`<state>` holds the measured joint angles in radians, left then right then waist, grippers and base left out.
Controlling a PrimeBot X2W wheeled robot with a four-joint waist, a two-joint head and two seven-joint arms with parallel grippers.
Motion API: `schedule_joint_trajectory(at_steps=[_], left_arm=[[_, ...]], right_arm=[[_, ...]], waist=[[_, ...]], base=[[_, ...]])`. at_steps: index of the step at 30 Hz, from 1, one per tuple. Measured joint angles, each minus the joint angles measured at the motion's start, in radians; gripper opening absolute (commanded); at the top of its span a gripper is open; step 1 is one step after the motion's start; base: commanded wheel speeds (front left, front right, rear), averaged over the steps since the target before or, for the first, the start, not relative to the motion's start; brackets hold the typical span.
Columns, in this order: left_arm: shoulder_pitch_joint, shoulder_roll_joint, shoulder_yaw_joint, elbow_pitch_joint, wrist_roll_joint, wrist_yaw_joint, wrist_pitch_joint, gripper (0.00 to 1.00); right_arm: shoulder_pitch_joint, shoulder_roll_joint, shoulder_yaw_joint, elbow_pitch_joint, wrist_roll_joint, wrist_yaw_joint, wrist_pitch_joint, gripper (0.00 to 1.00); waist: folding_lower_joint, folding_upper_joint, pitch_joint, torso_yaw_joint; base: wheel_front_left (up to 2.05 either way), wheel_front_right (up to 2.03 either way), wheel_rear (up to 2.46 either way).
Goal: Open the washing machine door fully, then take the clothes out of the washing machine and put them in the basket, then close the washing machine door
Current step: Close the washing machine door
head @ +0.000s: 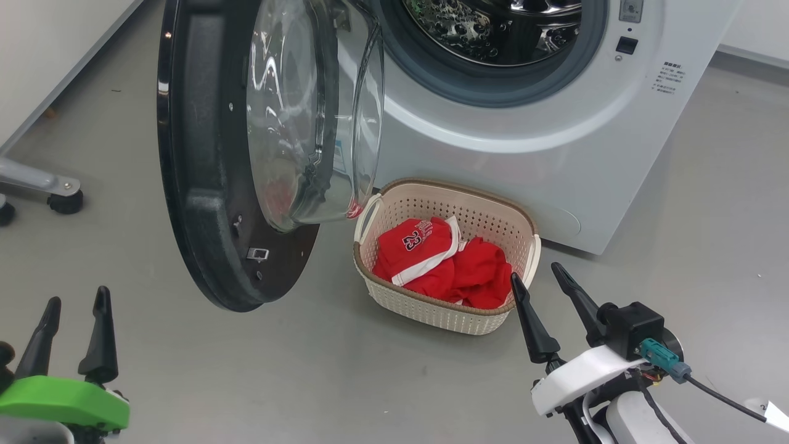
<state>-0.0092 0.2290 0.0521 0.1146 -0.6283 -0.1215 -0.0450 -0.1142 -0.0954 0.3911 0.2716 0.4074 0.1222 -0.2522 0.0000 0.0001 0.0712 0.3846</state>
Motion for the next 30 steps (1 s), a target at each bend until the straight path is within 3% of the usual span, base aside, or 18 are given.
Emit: schedule_joint_trajectory(at_steps=[30], left_arm=[[0.013,0.013,-0.066,0.042,-0.005,0.000,-0.141,1.00]], right_arm=[[0.000,0.001,-0.012,-0.002,0.000,0.000,0.000,1.00]], waist=[[0.0000,0.0000,0.012,0.005]], base=[[0.00,0.00,0.00]])
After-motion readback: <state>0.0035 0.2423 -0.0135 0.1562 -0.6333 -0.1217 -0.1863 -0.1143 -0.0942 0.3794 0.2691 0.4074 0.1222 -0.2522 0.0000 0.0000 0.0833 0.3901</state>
